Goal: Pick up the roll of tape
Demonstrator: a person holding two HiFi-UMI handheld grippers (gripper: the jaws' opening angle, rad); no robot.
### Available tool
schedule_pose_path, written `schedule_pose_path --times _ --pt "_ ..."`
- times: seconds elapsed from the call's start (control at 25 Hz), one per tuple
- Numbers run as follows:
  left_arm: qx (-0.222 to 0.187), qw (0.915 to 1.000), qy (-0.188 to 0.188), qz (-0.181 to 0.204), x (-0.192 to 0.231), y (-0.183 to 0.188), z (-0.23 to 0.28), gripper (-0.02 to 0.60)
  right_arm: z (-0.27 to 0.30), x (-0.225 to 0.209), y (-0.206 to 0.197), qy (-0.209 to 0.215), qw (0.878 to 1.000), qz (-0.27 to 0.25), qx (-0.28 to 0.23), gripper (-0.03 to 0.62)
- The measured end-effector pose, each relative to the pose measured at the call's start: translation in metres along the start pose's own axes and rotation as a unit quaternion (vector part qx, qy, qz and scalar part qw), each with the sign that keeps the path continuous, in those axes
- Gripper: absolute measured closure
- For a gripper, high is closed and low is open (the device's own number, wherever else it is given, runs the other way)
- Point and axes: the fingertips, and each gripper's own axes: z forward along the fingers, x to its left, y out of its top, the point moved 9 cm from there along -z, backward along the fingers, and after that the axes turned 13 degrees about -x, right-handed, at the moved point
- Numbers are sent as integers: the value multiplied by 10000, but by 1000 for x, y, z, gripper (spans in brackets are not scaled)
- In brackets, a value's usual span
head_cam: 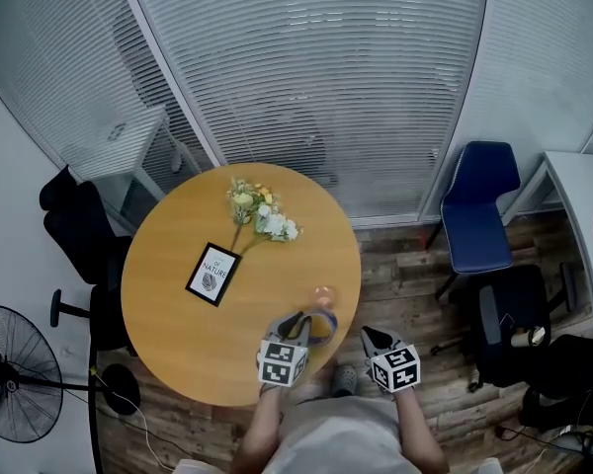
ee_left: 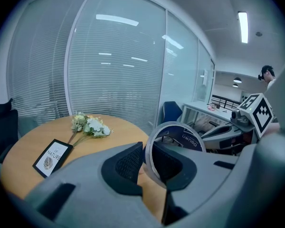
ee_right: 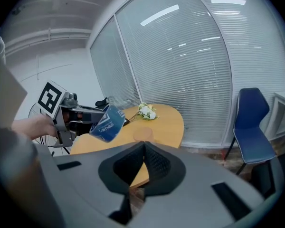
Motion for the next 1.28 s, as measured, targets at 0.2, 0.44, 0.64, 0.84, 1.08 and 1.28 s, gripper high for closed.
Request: schedule_pose_path --times 0.2,0.44,0.64,0.84,1.08,1.28 --pt "2 10000 -42 -4 -1 2 2 522 0 3 4 159 9998 2 -111 597" --pt "-11 10000 -73 -51 -5 -1 3 522 -5 0 0 91 9999 41 -51 597" --pt "19 9999 -93 -107 -13 -7 4 522 -10 -4 -3 85 10000 34 -12 597" --pt "37 9999 -65 -125 -13 -10 2 522 -11 -2 -6 82 9999 20 55 597" --pt "113 9998 -89 -101 -13 -11 1 522 -11 1 -3 104 9999 0 -11 597" --pt "151 9998 -126 -58 -15 -11 2 522 -12 1 -6 93 9999 57 -15 597"
